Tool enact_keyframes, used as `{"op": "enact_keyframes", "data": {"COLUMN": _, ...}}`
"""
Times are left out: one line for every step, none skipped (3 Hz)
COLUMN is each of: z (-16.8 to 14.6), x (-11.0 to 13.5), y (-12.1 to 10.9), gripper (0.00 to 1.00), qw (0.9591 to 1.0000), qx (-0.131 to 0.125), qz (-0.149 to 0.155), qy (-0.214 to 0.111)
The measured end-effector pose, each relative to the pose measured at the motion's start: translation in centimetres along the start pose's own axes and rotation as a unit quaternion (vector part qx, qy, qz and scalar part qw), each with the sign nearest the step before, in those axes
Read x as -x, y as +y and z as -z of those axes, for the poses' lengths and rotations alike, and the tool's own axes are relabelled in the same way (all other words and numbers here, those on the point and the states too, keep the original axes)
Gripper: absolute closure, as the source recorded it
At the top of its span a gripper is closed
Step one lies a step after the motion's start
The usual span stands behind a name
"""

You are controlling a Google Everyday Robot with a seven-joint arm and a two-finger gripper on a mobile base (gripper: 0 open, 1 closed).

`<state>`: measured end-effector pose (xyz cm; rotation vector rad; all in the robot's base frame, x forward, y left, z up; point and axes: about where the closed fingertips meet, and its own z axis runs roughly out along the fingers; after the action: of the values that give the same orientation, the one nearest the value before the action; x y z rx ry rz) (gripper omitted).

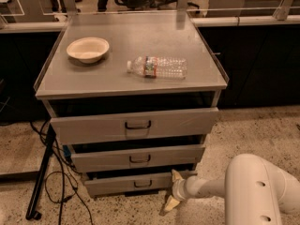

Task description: Open bottom drawer

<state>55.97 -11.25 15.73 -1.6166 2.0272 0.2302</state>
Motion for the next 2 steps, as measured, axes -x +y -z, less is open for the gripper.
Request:
{"op": "enact_keyframes", "data": {"z": 0.0, "x": 0.0, "y": 0.0, "gripper": 0.19, "qw": 1.0, "qx": 0.0, "qz": 0.0, "qy": 0.0}}
{"op": "enact_keyframes", "data": {"z": 0.0, "x": 0.0, "y": 0.01, "gripper": 0.51, "qw": 1.0, "qx": 0.0, "qz": 0.0, "qy": 0.0}}
